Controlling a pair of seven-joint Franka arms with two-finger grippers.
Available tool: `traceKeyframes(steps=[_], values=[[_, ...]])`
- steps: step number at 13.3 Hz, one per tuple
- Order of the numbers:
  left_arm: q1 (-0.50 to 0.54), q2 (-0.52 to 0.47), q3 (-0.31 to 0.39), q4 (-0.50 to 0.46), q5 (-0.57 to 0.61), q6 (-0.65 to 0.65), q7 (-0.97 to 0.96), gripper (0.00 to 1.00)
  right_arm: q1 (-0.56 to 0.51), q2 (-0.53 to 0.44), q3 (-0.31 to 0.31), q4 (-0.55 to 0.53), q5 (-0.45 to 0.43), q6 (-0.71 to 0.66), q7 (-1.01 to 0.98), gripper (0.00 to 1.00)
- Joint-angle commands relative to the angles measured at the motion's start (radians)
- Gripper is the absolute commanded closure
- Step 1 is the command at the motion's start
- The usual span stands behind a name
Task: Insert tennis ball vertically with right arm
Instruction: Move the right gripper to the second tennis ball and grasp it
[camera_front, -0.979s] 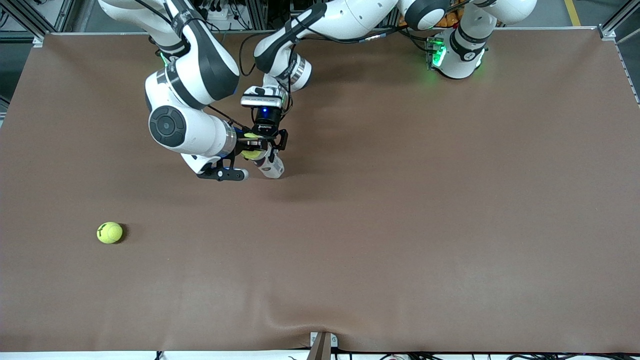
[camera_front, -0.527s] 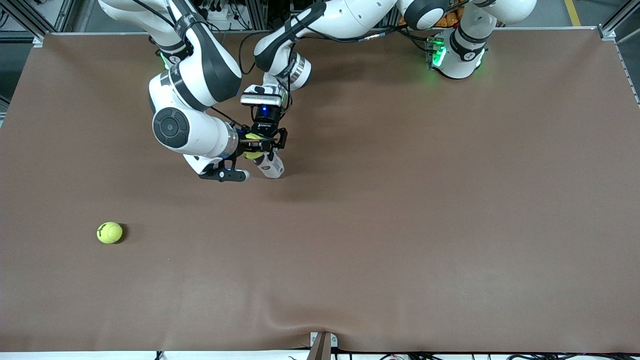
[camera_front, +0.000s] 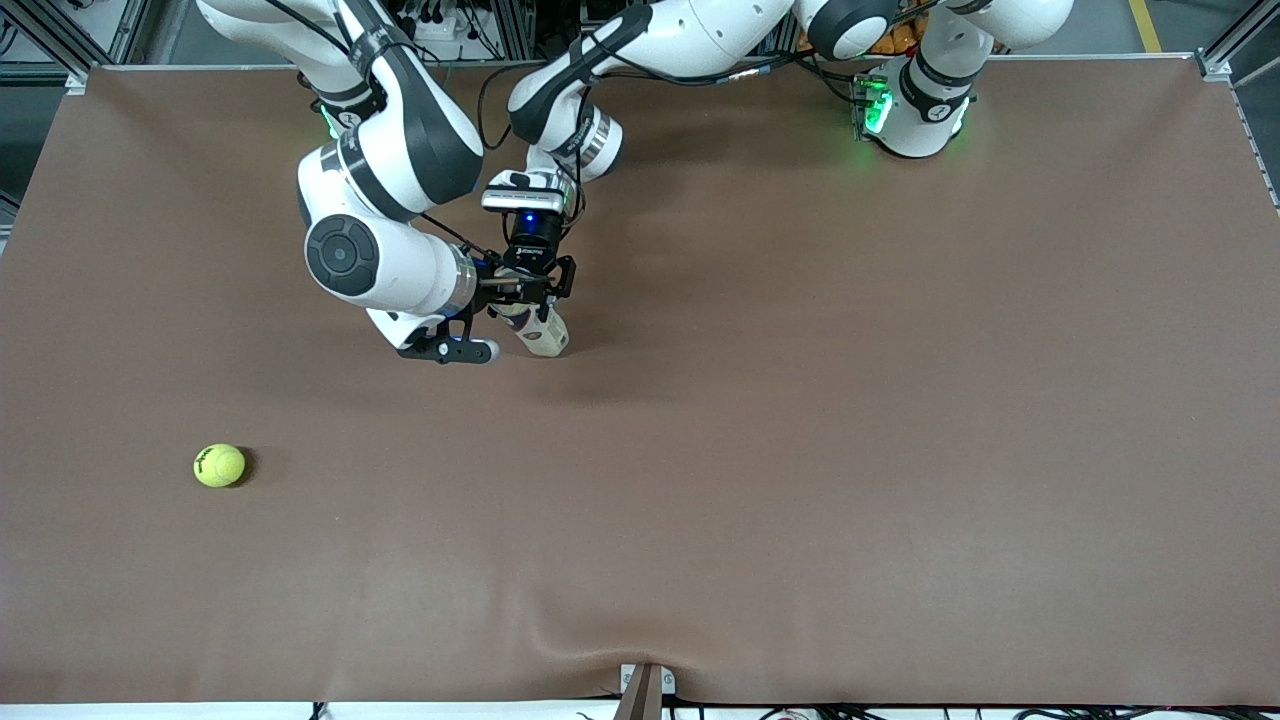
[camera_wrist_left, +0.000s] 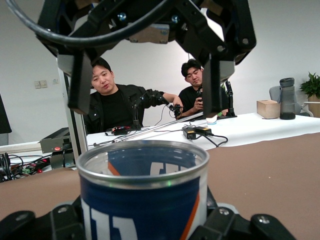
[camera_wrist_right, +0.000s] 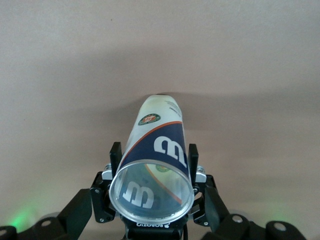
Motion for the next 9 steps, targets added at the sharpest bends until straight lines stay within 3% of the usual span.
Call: traceKeyframes(steps=[1, 4, 9], values=[[-0.005, 0.025, 0.001, 0.024, 0.031, -0.019, -0.023, 0.17, -0.031, -0.019, -0.006, -0.004, -0.200, 0.003, 0.003, 0.00], [-0.005, 0.023, 0.001, 0.024, 0.031, -0.019, -0.023, 0.17, -0.142, -0.015, -0.006, 0.021, -0.357, 0.010, -0.136, 0.00], [-0.005, 0.020, 0.001, 0.024, 0.029, -0.019, -0.023, 0.17, -0.402, 0.040, -0.006, 0.052, -0.364, 0.153, -0.575, 0.00]])
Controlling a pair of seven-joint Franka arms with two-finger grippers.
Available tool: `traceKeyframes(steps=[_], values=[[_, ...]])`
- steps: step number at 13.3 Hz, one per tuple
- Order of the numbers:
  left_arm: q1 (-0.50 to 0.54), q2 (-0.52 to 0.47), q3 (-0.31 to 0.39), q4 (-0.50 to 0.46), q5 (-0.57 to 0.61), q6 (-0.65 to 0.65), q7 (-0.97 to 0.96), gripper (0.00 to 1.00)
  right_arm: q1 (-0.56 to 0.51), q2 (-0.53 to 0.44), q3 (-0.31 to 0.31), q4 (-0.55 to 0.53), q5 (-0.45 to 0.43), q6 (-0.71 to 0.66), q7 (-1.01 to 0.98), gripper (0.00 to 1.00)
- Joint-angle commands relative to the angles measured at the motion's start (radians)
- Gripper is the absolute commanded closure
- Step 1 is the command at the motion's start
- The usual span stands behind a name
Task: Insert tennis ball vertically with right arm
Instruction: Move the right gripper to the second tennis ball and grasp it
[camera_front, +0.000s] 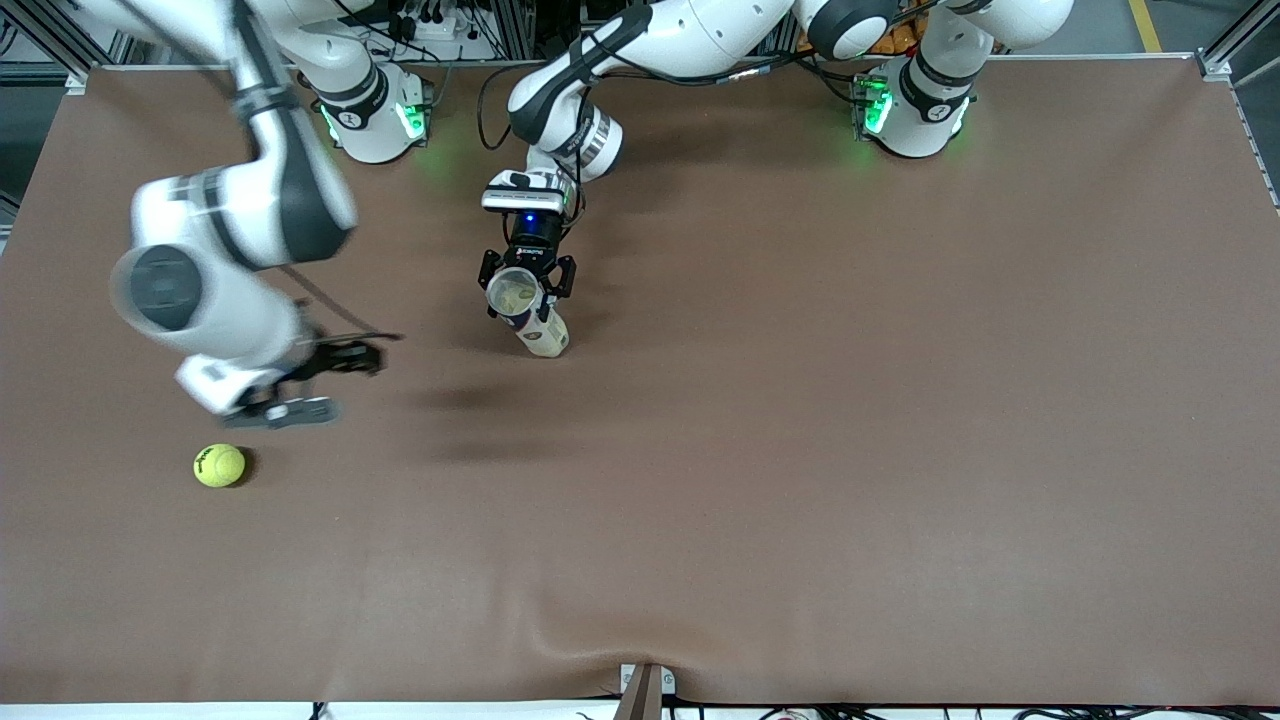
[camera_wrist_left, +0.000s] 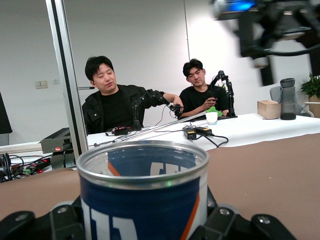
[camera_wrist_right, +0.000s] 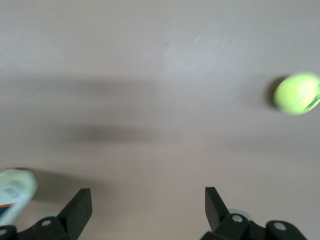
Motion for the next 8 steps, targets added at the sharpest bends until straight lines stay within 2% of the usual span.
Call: traceKeyframes(steps=[1, 5, 8], values=[[-0.005, 0.018, 0.001, 0.024, 0.028, -0.018, -0.022, 0.17, -0.133, 0.068, 0.021, 0.018, -0.019, 0.113, -0.222, 0.00], [-0.005, 0.014, -0.001, 0.024, 0.024, -0.019, -0.046, 0.17, -0.265, 0.209, 0.021, 0.023, -0.010, 0.357, -0.465, 0.00], [-0.005, 0.012, -0.001, 0.024, 0.026, -0.018, -0.045, 0.17, -0.310, 0.292, 0.024, 0.049, -0.005, 0.452, -0.533, 0.00]])
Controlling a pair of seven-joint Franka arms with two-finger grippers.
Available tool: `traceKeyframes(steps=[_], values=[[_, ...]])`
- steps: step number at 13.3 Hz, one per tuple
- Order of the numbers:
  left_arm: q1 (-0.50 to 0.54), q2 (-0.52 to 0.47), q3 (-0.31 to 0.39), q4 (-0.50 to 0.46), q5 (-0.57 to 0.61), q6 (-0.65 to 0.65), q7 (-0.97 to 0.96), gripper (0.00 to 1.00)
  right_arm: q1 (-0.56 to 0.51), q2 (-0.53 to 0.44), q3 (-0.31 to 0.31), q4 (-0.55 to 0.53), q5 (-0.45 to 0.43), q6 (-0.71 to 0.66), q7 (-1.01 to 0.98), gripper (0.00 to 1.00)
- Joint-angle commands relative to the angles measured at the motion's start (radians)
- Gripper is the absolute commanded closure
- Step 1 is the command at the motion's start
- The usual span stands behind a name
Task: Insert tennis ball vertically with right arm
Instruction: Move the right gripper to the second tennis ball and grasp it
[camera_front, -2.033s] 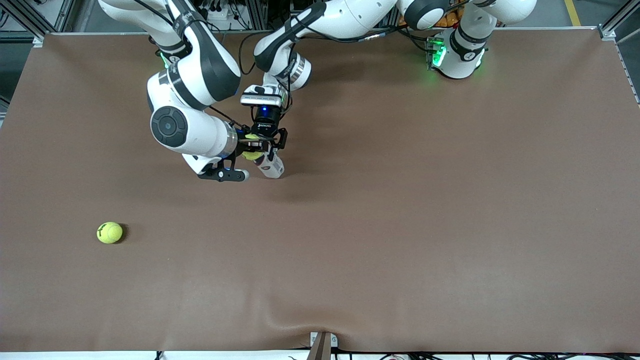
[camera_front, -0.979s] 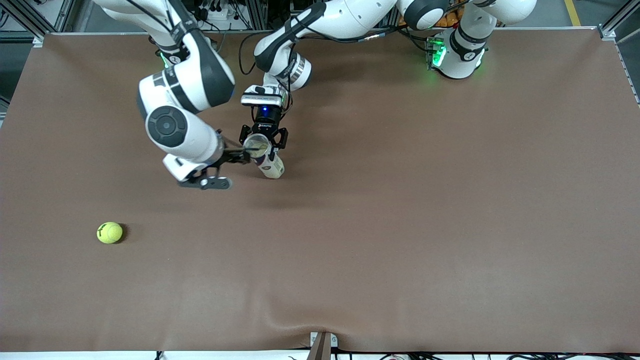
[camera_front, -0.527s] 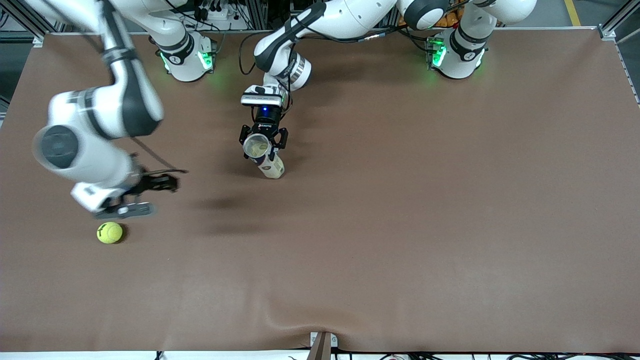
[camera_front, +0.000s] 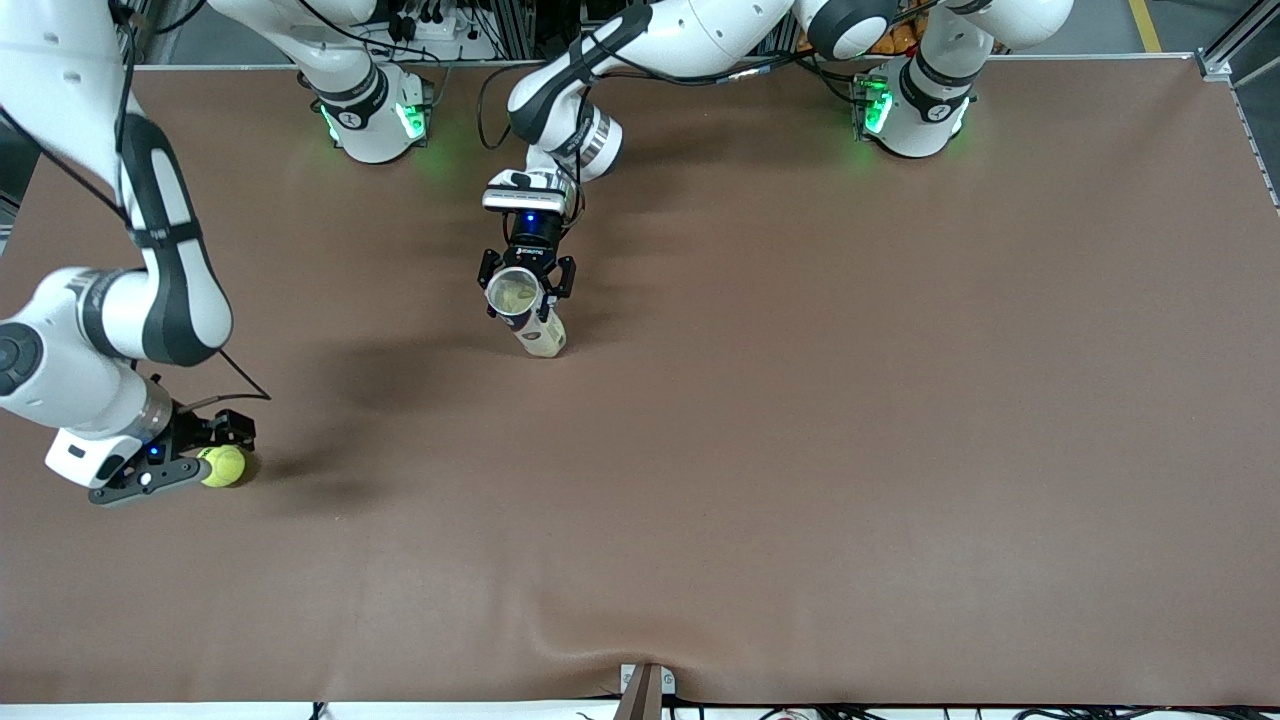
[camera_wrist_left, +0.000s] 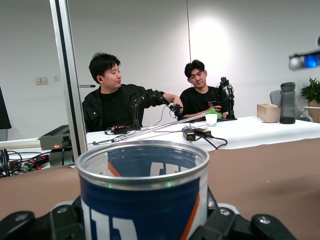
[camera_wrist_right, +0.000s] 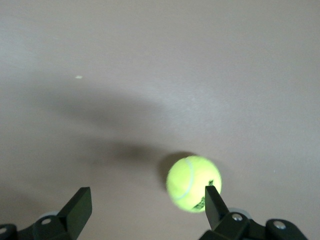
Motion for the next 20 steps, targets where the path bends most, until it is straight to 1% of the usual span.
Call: traceKeyframes(steps=[1, 3, 6, 7, 9, 10, 12, 13, 15, 17, 20], values=[[-0.005, 0.014, -0.001, 0.023, 0.028, -0.017, -0.014, 0.17, -0.044, 0.066, 0.024, 0.060, -0.003, 0.035, -0.061, 0.00], [-0.005, 0.012, -0.001, 0.023, 0.026, -0.017, -0.014, 0.17, -0.069, 0.098, 0.024, 0.070, -0.003, 0.078, -0.100, 0.00], [-0.005, 0.012, -0.001, 0.024, 0.029, -0.019, -0.014, 0.17, -0.104, 0.127, 0.031, 0.069, 0.008, 0.089, -0.118, 0.00], [-0.005, 0.012, -0.001, 0.024, 0.029, -0.019, -0.016, 0.17, -0.107, 0.133, 0.031, 0.069, 0.024, 0.089, -0.133, 0.00], [-0.006, 0.012, -0.001, 0.024, 0.029, -0.030, -0.016, 0.17, -0.119, 0.153, 0.030, 0.066, 0.121, 0.085, -0.205, 0.00], [-0.006, 0.012, -0.002, 0.024, 0.029, -0.030, -0.016, 0.17, -0.119, 0.158, 0.028, 0.064, 0.148, 0.082, -0.220, 0.00], [-0.005, 0.012, -0.002, 0.023, 0.028, -0.030, -0.016, 0.17, -0.126, 0.164, 0.028, 0.063, 0.152, 0.082, -0.226, 0.00], [-0.006, 0.012, -0.002, 0.023, 0.026, -0.030, -0.016, 0.17, -0.126, 0.164, 0.028, 0.063, 0.152, 0.082, -0.228, 0.05], [-0.006, 0.014, -0.002, 0.023, 0.026, -0.030, -0.016, 0.17, -0.126, 0.164, 0.028, 0.063, 0.150, 0.079, -0.231, 0.34], [-0.011, 0.014, -0.004, 0.023, 0.025, -0.030, -0.016, 0.17, -0.126, 0.164, 0.028, 0.064, 0.150, 0.079, -0.249, 0.60], [-0.011, 0.015, -0.004, 0.021, 0.025, -0.031, -0.021, 0.17, -0.113, 0.157, 0.028, 0.069, 0.150, 0.070, -0.243, 0.82]])
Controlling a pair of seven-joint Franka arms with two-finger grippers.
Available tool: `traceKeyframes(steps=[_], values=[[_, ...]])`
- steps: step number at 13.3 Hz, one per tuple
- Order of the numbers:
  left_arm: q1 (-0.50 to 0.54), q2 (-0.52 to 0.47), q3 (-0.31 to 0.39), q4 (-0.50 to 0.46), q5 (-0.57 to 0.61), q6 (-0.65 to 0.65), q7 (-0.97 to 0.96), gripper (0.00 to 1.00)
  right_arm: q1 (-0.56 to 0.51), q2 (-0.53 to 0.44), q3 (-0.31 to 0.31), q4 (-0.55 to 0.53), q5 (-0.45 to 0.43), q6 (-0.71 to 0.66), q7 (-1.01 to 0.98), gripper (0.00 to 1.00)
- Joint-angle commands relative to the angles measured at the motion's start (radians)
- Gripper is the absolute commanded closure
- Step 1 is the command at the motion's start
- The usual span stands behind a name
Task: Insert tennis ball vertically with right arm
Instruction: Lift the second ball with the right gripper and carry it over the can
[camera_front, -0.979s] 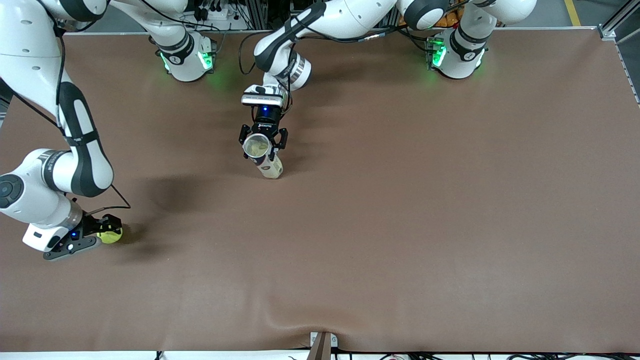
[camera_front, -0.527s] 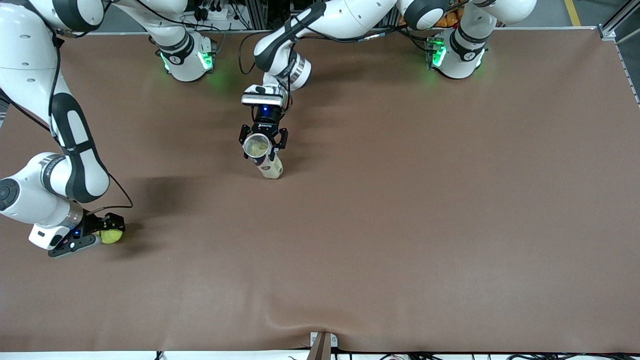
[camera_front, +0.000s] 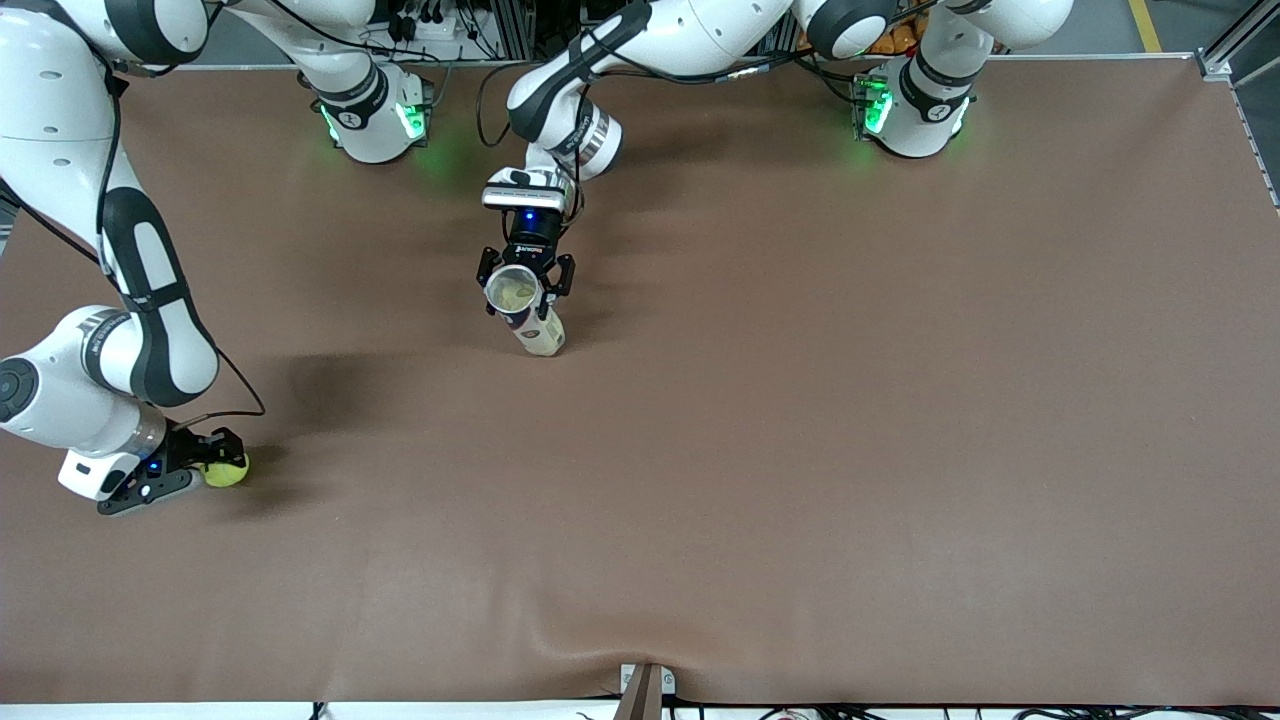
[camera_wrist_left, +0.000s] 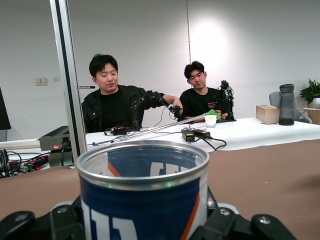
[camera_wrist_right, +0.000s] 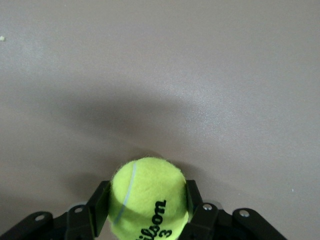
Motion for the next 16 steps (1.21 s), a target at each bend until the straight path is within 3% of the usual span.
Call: traceKeyframes(steps=[1, 9, 13, 16], values=[[-0.004, 0.014, -0.003, 0.021, 0.025, -0.025, -0.019, 0.17, -0.004, -0.006, 0.022, 0.020, 0.019, -0.028, -0.025, 0.83], [-0.009, 0.012, -0.003, 0.022, 0.026, -0.025, -0.019, 0.17, 0.189, -0.238, 0.045, 0.075, 0.045, -0.566, 0.447, 0.82], [-0.009, 0.014, -0.003, 0.021, 0.029, -0.028, -0.019, 0.17, 0.339, -0.342, 0.045, 0.071, 0.109, -0.746, 0.749, 0.82], [-0.009, 0.014, -0.003, 0.021, 0.028, -0.028, -0.019, 0.18, 0.494, -0.393, 0.045, 0.068, 0.125, -0.797, 0.987, 0.82]])
